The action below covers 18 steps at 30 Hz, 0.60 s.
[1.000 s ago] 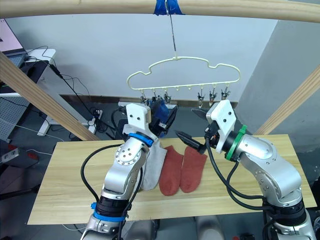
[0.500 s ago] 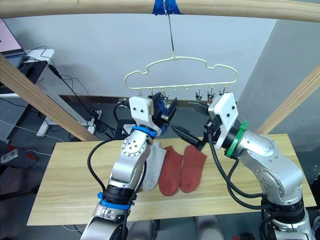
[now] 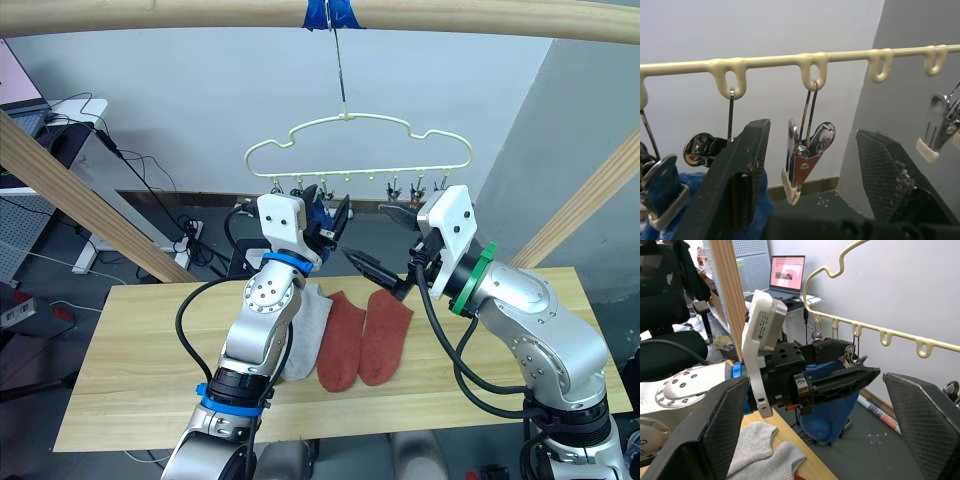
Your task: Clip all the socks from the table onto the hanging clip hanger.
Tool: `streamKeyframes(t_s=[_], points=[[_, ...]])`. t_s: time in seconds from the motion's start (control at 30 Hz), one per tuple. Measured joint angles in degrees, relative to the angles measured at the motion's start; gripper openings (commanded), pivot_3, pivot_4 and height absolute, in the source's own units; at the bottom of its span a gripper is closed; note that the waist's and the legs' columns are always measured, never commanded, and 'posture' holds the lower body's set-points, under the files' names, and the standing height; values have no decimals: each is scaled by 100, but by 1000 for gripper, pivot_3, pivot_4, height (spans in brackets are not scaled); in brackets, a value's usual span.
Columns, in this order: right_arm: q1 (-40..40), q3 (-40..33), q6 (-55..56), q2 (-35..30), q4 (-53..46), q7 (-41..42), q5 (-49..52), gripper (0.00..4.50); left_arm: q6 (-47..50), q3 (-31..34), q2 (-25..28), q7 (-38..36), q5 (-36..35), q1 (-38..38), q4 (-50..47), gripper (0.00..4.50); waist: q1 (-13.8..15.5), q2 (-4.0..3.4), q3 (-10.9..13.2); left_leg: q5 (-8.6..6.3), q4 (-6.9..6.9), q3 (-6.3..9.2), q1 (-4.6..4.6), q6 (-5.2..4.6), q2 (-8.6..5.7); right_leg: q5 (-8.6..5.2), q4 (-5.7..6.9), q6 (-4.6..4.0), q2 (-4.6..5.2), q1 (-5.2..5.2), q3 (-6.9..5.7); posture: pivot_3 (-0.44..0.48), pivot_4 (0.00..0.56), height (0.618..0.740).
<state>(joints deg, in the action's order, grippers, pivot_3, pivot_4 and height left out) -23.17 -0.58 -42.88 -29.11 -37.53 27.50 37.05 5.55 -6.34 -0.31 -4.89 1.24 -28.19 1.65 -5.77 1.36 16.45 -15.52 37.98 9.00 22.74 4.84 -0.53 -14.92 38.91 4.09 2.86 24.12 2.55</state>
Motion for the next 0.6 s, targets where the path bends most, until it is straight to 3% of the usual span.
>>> streamKeyframes(t_s=[0.2,0.3,0.5,0.6], points=[[-6,1,0,-2,0,-1,0,4500,0,15,-44,171,4,-111,113,3020,-7,0,0,0,0,0,0,0,0,0,0,0,0,0,0,-215,253,740],[-6,1,0,-3,0,-3,0,4500,0,14,-44,172,1,-114,125,2514,-17,0,0,0,-1,0,0,0,0,0,0,0,0,0,0,-216,254,740],[-6,1,0,-8,0,-6,0,4500,-6,13,-44,169,-4,-116,125,755,-48,0,0,0,-1,0,0,0,0,0,0,0,0,0,0,-215,256,740],[-3,1,0,-8,0,-6,0,4500,-9,11,-48,169,-4,-124,125,291,-58,0,0,0,0,0,0,0,0,0,0,0,0,0,0,-213,257,740]])
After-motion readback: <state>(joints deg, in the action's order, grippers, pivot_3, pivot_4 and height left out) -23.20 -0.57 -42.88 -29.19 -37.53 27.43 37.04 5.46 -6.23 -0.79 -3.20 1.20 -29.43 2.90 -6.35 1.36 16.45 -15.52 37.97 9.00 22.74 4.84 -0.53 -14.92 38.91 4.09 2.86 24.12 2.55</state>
